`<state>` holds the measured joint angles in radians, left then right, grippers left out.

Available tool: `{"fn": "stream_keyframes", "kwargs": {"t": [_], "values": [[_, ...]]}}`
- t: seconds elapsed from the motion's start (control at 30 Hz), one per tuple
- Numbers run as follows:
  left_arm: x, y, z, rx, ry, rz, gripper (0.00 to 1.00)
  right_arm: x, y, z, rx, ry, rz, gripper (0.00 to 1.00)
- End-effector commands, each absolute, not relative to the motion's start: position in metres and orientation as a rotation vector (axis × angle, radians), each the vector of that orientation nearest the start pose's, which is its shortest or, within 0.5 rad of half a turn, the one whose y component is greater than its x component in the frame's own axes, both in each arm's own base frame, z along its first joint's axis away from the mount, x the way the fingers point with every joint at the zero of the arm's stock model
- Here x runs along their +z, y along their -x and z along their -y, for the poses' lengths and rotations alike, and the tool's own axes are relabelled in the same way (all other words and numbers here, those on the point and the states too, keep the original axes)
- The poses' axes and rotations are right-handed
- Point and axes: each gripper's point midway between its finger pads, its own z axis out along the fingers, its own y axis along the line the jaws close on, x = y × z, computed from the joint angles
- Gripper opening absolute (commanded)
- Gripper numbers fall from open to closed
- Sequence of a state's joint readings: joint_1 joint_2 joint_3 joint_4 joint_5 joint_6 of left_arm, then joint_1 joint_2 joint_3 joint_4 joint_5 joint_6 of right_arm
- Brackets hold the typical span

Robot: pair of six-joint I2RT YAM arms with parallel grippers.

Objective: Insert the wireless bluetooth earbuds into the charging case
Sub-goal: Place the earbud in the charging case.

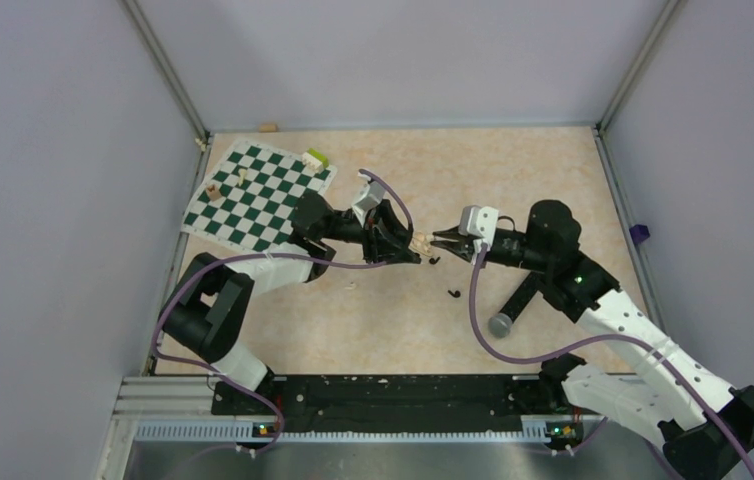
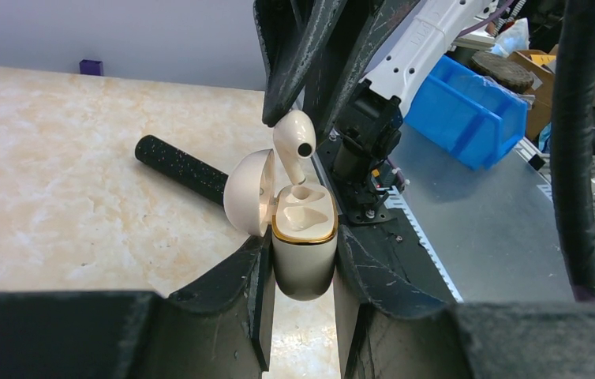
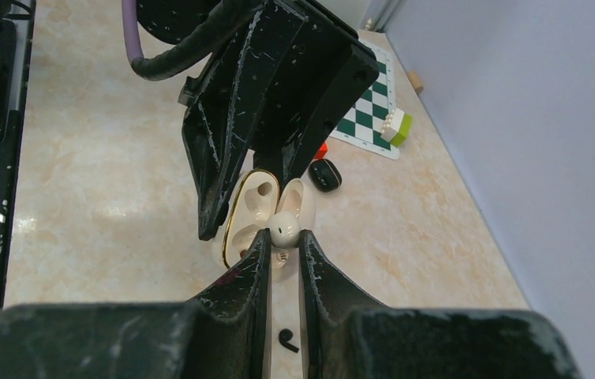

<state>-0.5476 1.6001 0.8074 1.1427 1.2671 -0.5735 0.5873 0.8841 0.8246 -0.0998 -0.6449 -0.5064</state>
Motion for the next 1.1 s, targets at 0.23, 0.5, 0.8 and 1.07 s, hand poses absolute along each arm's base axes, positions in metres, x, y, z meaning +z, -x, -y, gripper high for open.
{"fn": "stream_keyframes", "kwargs": {"t": [0.23, 0.5, 0.8, 1.07], "values": [[0.258, -0.209, 0.332, -1.607, -1.245, -1.126, 0.00, 0.295, -0.209, -0.255, 0.617, 1.304, -1.119, 0.00], [0.258, -0.210, 0.331, -1.608, -1.239, -1.132, 0.00, 0.293, -0.205, -0.254, 0.616, 1.328, -1.105, 0.00], [0.259, -0.213, 0.331, -1.612, -1.221, -1.146, 0.00, 0.287, -0.204, -0.254, 0.609, 1.350, -1.094, 0.00], [0.261, -0.213, 0.331, -1.613, -1.215, -1.144, 0.00, 0.285, -0.200, -0.254, 0.616, 1.373, -1.083, 0.00]]}}
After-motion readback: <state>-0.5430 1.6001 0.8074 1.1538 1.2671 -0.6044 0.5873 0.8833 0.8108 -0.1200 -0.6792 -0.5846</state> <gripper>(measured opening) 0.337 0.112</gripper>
